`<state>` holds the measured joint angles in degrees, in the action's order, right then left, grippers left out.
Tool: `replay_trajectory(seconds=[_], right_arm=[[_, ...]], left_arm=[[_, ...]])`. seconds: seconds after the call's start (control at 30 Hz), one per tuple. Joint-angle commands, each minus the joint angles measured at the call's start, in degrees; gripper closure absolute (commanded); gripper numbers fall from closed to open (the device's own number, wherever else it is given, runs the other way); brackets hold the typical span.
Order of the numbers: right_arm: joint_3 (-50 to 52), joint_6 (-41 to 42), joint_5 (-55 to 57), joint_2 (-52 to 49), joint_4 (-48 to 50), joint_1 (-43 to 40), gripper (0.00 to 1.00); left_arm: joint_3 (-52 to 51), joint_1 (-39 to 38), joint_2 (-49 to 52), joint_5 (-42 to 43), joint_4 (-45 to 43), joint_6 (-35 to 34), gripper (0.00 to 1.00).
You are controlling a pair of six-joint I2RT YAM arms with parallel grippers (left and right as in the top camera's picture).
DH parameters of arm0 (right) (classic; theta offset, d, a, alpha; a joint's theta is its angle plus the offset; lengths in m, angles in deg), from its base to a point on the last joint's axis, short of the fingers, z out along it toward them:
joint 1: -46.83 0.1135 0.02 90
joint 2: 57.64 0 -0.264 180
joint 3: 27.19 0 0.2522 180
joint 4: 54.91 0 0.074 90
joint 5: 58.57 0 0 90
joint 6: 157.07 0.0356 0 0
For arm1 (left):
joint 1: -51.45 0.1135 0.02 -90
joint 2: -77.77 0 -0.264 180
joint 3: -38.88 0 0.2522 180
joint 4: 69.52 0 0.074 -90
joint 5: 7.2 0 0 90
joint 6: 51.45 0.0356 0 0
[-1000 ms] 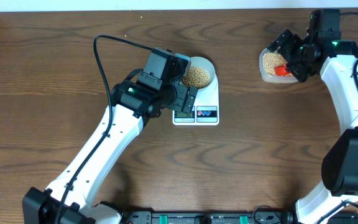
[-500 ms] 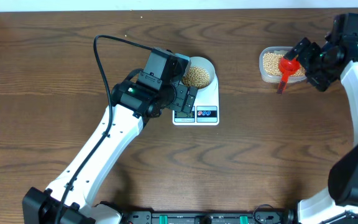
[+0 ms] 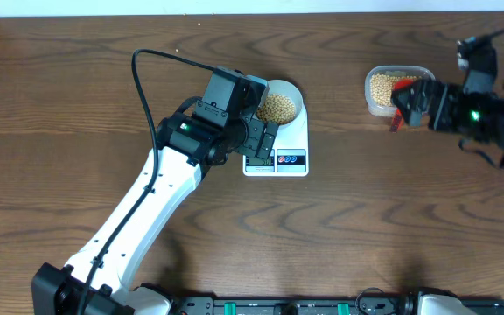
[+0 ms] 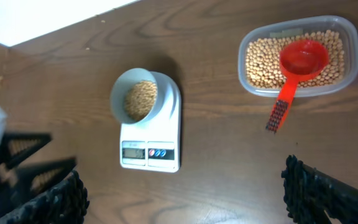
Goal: Scoop item into bowl and weigh 50g on scale
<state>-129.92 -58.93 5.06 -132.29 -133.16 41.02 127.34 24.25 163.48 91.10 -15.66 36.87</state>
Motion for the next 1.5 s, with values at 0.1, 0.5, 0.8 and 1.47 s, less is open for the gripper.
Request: replay_trajectory(seconds=[0.1, 0.5, 0.8, 1.47], right_arm=[[0.2, -2.9, -0.8, 6.3, -5.8, 0.2, 0.01], [0.2, -7.1, 2.7, 12.5, -6.9, 0.2, 0.01], [16.6, -13.0, 8.5, 26.5, 11.4, -0.3, 0.01], [76.0, -14.2, 14.2, 71.5, 56.7, -0.2, 0.01]], left_arm=[[0.0, 0.1, -0.7, 0.1, 0.2, -0.1, 0.06], [0.0, 0.1, -0.7, 0.1, 0.2, -0.1, 0.06], [0.0, 0.1, -0.7, 0.1, 0.2, -0.1, 0.06], [0.0, 0.1, -0.7, 0.1, 0.2, -0.1, 0.06]])
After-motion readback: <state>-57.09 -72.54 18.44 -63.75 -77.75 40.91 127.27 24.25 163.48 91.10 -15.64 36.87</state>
